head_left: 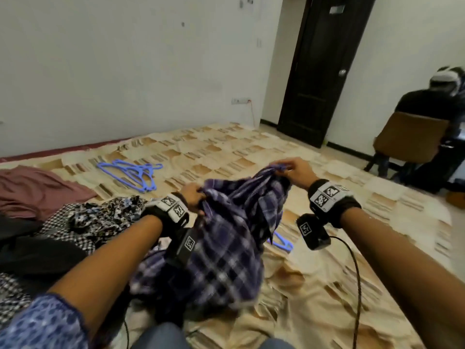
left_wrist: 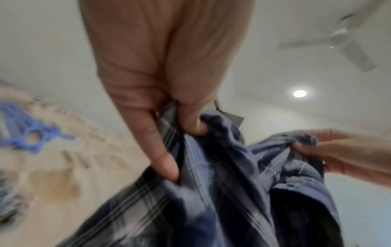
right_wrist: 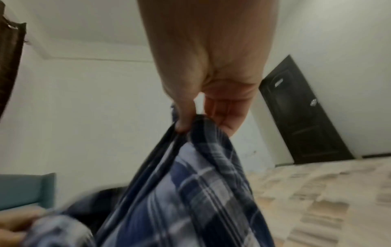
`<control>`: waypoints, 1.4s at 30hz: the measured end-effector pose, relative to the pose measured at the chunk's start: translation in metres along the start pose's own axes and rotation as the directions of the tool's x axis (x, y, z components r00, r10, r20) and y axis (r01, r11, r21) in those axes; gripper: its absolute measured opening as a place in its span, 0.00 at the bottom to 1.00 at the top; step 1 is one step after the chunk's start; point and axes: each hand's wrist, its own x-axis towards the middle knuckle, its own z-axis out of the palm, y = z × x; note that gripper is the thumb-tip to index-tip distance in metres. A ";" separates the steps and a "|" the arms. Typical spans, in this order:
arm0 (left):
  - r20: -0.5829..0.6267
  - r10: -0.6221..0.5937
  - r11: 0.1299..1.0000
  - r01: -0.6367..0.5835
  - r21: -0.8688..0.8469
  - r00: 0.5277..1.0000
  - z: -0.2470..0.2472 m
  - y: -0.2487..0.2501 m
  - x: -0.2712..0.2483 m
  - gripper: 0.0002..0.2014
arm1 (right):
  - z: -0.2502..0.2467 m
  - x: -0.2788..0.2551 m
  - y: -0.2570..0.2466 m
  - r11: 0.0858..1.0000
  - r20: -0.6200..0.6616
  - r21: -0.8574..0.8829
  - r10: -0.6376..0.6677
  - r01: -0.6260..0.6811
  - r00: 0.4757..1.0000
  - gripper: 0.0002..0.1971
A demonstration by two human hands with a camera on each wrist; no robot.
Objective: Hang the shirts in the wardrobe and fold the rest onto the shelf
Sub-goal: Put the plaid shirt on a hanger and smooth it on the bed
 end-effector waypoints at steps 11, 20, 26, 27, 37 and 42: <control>-0.314 -0.036 0.993 0.070 0.097 0.949 -0.088 -0.015 -0.029 0.08 | -0.053 -0.076 0.041 0.984 0.033 -0.164 0.079 -0.072 0.996 0.13; -0.083 -0.239 0.948 0.250 0.194 0.968 0.002 -0.030 -0.026 0.13 | 0.030 -0.112 0.106 0.924 0.471 -0.245 0.377 -0.293 0.798 0.16; 0.144 -0.266 0.962 0.254 0.102 0.953 0.068 -0.035 0.011 0.15 | 0.106 -0.121 0.142 0.945 0.654 -0.265 0.323 -0.192 0.684 0.16; 0.174 -0.269 0.962 0.255 0.095 0.947 0.075 -0.038 0.018 0.13 | 0.117 -0.121 0.149 0.945 0.683 -0.263 0.325 -0.195 0.654 0.17; 0.309 -0.276 0.956 0.228 0.185 0.910 0.095 -0.084 0.043 0.08 | 0.176 -0.111 0.162 0.925 0.734 -0.379 0.292 0.013 0.613 0.20; 0.506 -0.203 0.968 0.248 -0.023 0.838 0.094 -0.039 0.023 0.20 | 0.147 -0.088 0.103 0.989 0.547 -0.037 0.140 -0.144 0.826 0.07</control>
